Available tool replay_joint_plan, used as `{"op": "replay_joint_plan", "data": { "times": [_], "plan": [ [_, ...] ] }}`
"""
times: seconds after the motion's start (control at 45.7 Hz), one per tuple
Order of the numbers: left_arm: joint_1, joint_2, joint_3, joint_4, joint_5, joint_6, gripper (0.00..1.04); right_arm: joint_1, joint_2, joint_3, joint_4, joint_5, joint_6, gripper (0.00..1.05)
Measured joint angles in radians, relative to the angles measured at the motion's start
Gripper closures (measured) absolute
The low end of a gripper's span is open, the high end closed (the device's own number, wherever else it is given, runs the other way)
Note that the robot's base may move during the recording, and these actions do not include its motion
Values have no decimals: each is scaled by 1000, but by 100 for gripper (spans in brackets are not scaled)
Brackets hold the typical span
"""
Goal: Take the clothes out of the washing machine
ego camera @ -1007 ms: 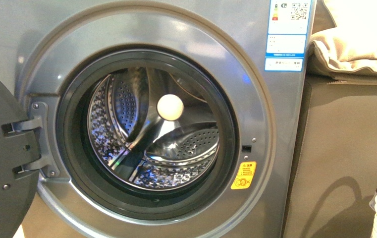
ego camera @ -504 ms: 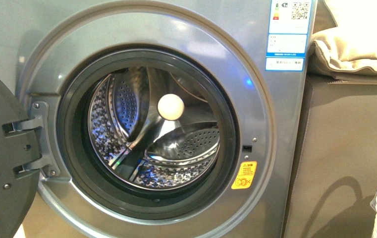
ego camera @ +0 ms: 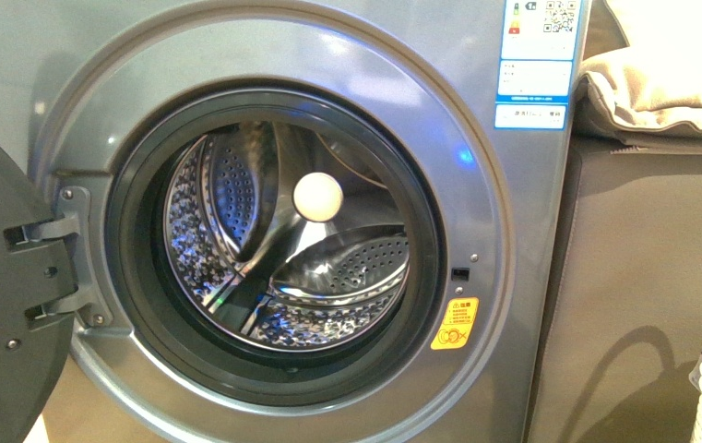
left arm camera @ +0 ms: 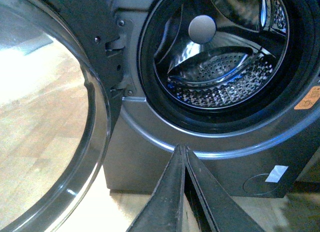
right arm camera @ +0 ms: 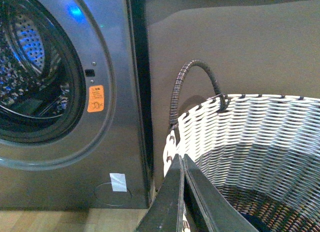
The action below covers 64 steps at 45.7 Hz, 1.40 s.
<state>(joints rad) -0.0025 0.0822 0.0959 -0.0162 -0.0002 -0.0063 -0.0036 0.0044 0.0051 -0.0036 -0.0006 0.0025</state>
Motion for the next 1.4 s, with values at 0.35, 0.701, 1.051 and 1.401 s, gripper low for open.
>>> {"op": "replay_joint_plan", "data": {
  "times": [0.35,0.701,1.051,1.401],
  "plan": [
    [0,-34,-43,4,0,0,101,0,0,0,0,0,0,102],
    [0,-79,-87,11,0,0,66,0,0,0,0,0,0,102],
    [0,-80,-87,11,0,0,6,0,0,0,0,0,-1,73],
    [0,-80,-87,11,0,2,6,0,0,0,0,0,-1,9]
  ]
}}
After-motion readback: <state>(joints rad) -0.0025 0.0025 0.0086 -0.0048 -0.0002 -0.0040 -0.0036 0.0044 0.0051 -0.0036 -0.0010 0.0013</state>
